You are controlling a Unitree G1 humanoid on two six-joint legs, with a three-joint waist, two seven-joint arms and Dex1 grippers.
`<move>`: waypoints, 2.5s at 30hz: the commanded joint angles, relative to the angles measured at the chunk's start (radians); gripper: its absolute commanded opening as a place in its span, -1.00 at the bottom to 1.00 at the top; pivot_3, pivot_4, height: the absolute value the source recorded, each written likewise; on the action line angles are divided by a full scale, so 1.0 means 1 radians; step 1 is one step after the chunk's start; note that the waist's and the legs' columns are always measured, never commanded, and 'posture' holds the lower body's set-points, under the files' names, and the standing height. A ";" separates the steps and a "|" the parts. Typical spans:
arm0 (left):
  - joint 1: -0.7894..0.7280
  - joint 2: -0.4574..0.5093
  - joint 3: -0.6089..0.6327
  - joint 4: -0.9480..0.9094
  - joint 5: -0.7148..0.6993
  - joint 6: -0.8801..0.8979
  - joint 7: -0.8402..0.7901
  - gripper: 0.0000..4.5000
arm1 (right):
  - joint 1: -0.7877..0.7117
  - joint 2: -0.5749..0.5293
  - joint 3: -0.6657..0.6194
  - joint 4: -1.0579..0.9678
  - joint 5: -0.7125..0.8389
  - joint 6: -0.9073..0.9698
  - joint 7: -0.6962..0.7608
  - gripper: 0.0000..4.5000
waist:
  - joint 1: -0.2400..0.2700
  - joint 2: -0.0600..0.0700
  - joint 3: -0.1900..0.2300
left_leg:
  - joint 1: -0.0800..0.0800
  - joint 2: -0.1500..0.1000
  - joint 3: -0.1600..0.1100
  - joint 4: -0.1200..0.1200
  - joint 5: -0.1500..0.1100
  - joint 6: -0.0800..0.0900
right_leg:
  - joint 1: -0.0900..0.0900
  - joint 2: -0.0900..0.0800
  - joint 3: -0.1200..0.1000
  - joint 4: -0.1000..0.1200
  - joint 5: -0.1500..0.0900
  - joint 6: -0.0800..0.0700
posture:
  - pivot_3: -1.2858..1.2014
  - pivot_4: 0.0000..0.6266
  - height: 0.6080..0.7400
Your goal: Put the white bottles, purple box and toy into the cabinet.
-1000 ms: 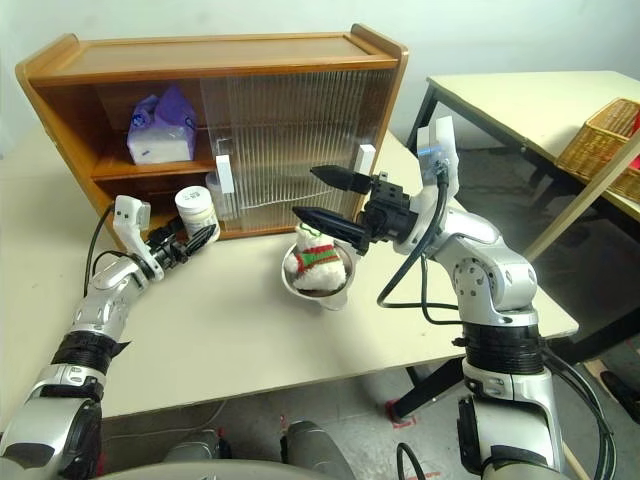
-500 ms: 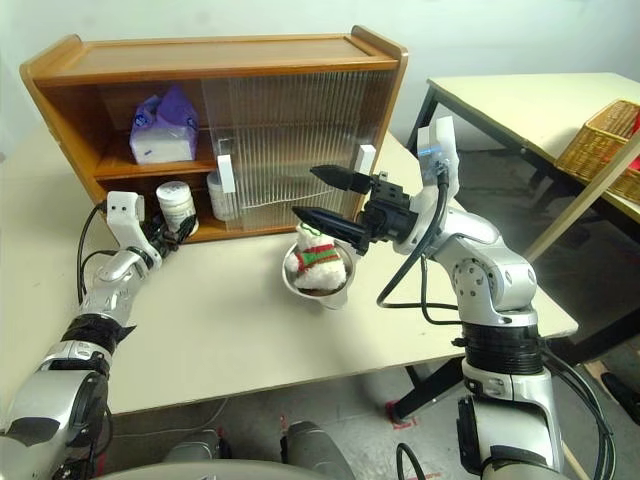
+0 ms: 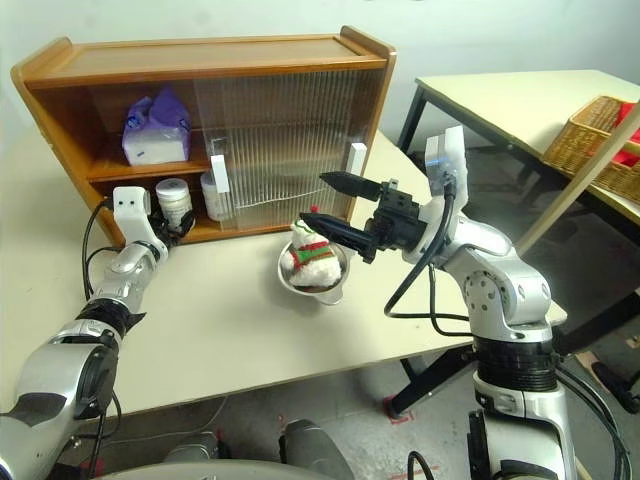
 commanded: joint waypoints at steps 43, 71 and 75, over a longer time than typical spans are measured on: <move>0.017 0.044 0.103 0.081 -0.002 -0.024 0.164 0.99 | 0.000 -0.031 -0.009 -0.026 0.025 0.028 -0.022 1.00 | -0.141 -0.003 0.002 | -0.009 -0.020 -0.002 0.005 0.000 0.001 | -0.003 -0.005 -0.002 -0.002 -0.002 0.011 | -0.18 -1.00 1.00; 0.396 -0.024 0.052 -0.672 -0.120 0.187 -0.078 0.99 | -0.090 0.018 0.067 0.094 -0.017 0.003 0.071 1.00 | 0.034 -0.002 0.001 | -0.007 -0.018 -0.005 0.006 -0.001 0.000 | -0.005 -0.006 0.000 0.000 0.006 -0.004 | -0.07 -1.00 1.00; 0.462 -0.014 0.001 -0.840 -0.134 0.272 -0.150 0.99 | -0.093 0.022 0.069 0.100 -0.023 0.002 0.074 1.00 | 0.048 -0.002 0.001 | -0.007 -0.012 -0.005 0.005 -0.001 -0.002 | -0.006 -0.009 0.000 0.000 0.006 -0.005 | -0.07 -1.00 1.00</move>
